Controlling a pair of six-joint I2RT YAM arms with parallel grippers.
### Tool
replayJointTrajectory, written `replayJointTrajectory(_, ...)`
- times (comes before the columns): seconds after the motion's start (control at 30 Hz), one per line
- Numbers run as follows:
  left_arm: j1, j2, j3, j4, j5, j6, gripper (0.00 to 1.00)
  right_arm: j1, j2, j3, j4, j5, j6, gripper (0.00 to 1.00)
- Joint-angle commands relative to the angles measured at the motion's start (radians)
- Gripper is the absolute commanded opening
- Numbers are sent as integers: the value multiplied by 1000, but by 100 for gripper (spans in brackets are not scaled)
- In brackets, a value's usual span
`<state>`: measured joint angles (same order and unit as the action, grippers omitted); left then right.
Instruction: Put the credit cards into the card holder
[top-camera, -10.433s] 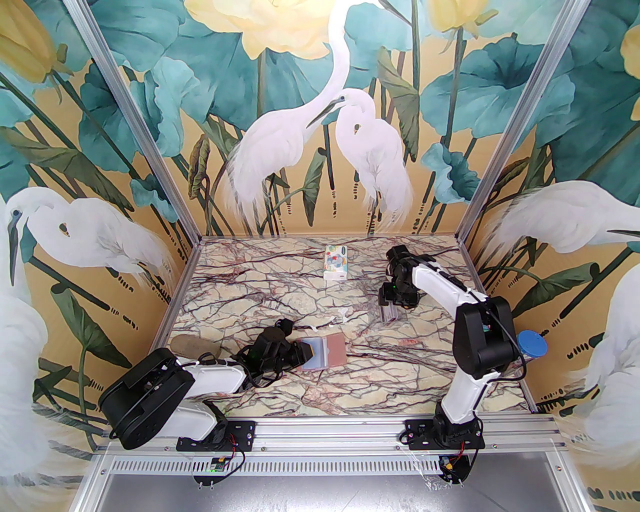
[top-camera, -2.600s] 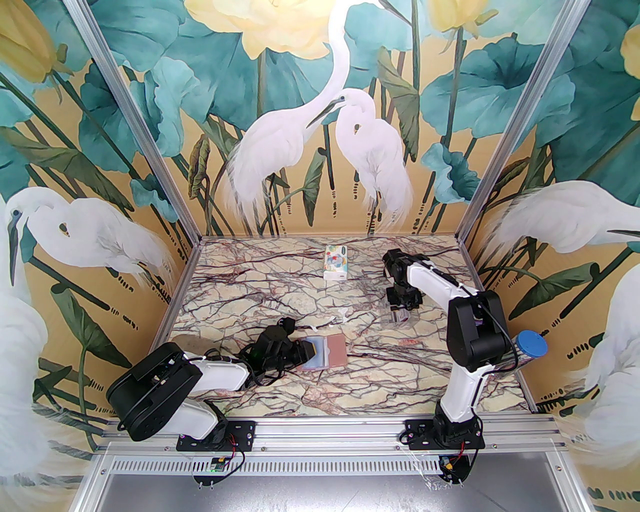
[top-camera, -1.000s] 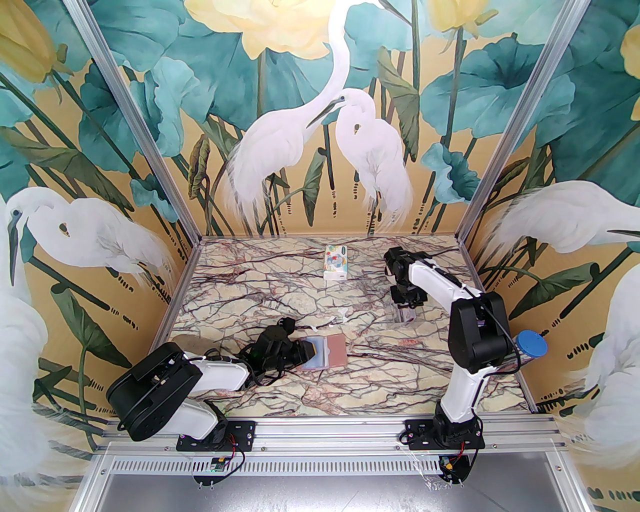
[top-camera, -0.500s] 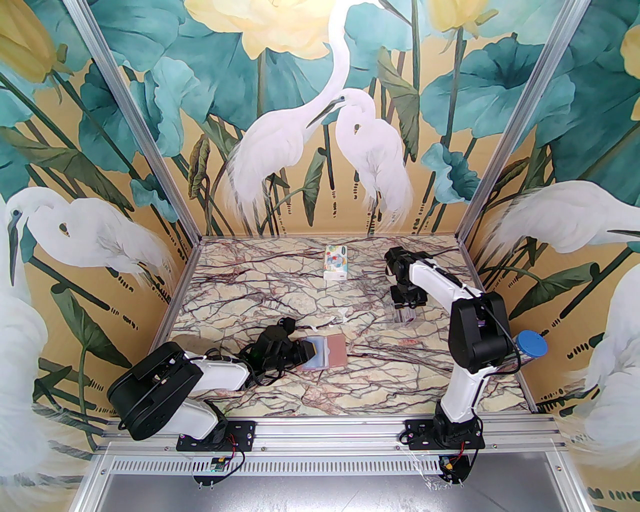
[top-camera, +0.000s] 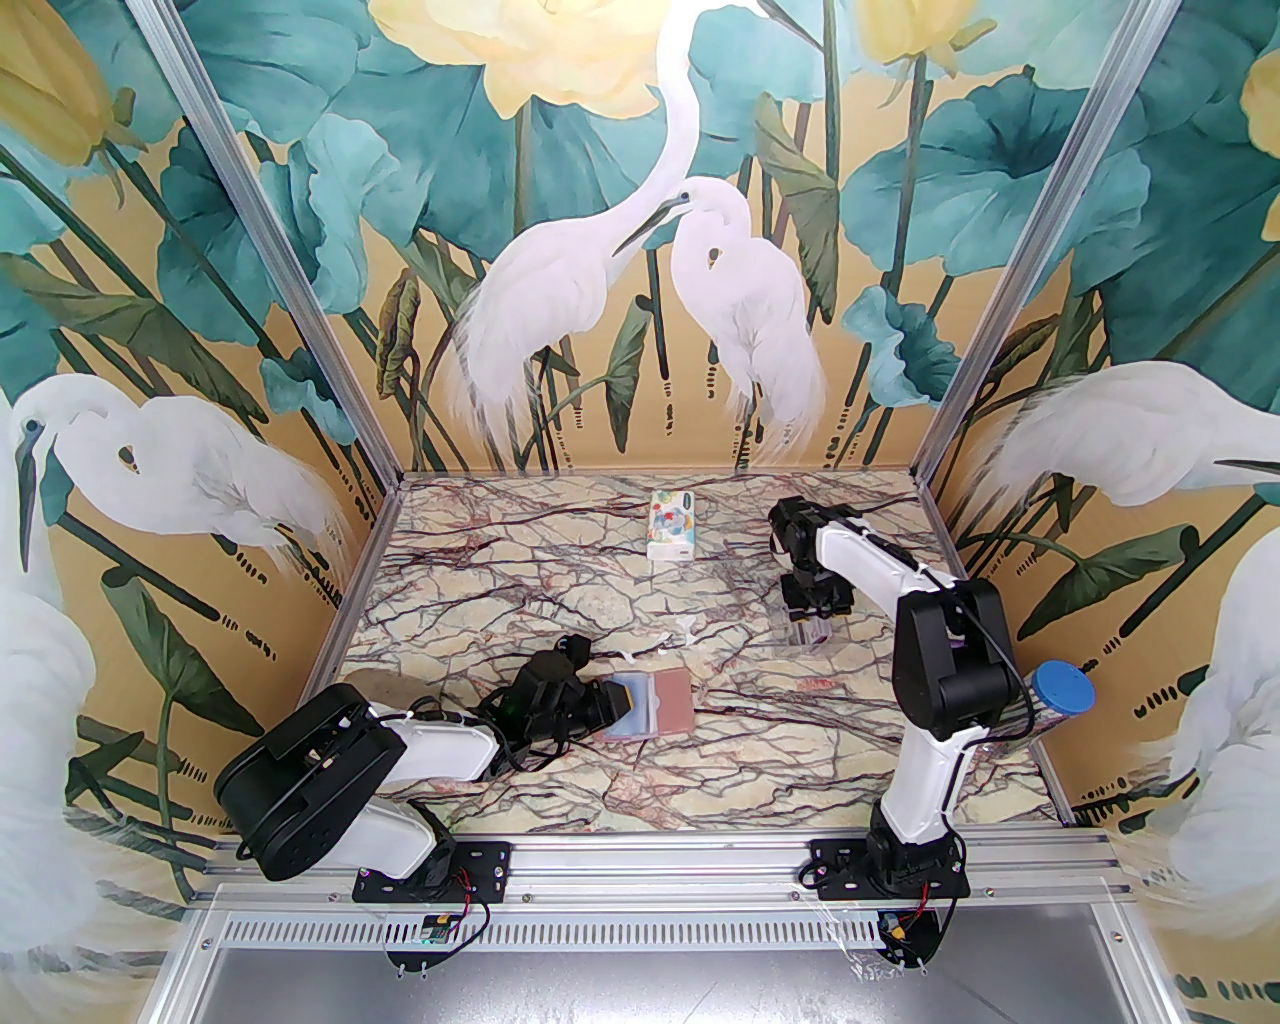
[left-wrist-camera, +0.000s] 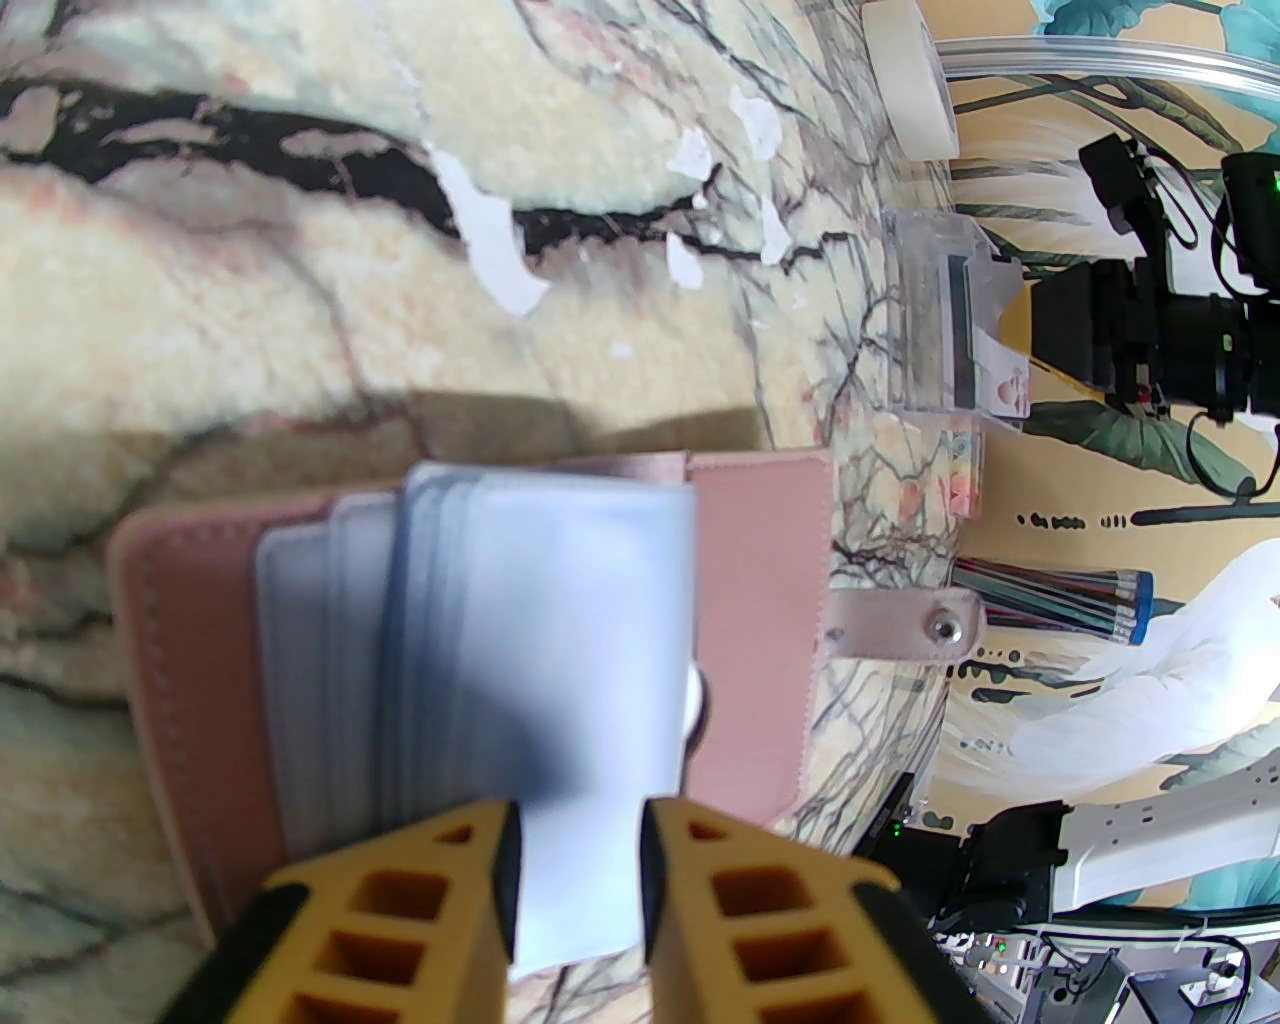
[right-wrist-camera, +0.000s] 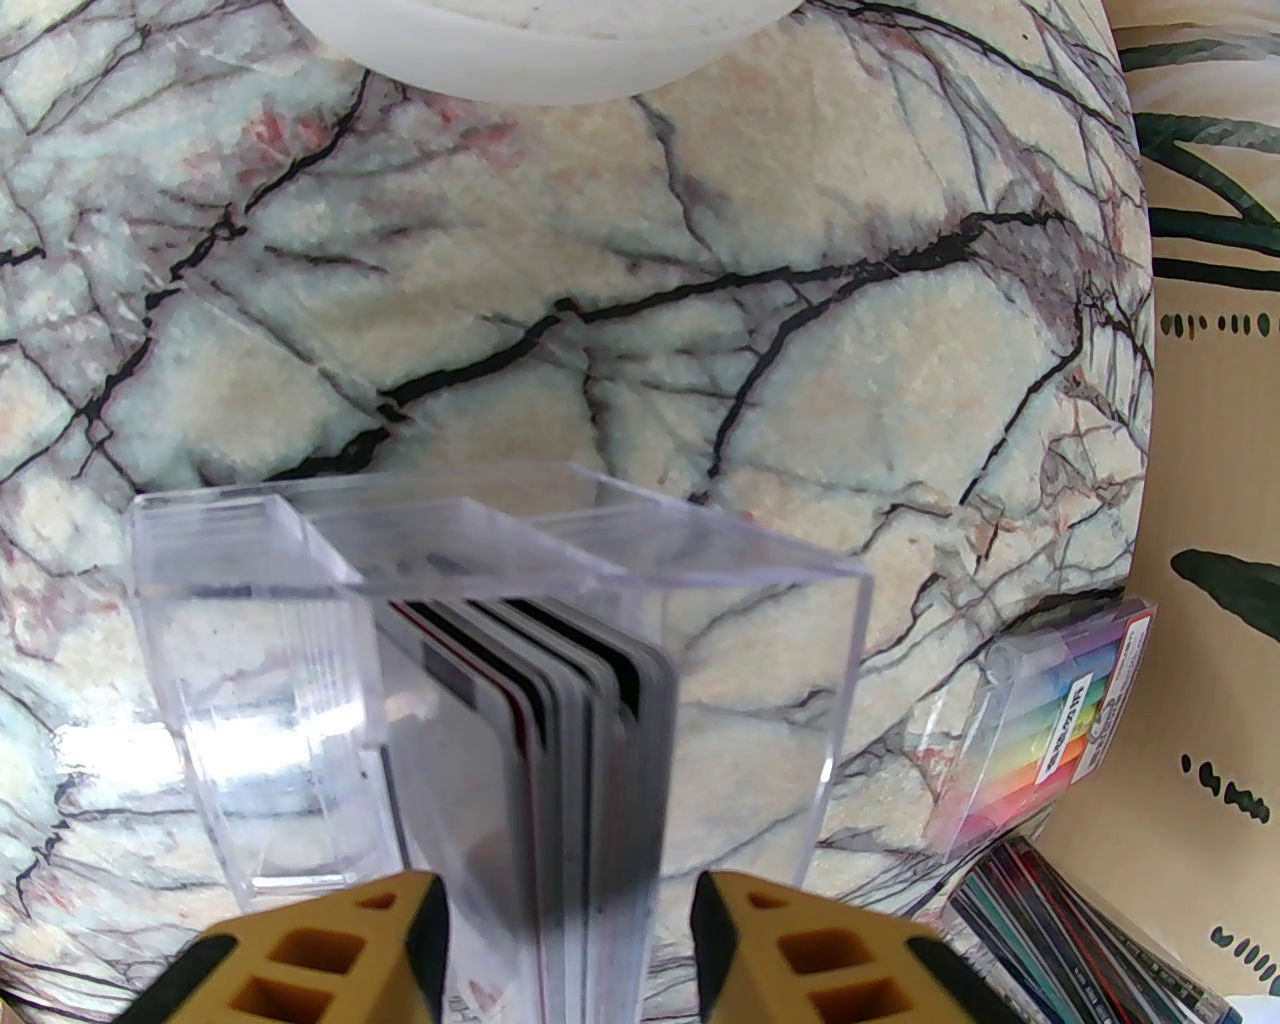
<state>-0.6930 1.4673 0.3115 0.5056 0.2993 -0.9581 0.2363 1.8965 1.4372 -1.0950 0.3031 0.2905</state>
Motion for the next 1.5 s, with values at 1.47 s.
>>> replayJointTrajectory(1.47,3,40,-9,-73,-14,0,27,-9,-61,31,-51,111,-1,21)
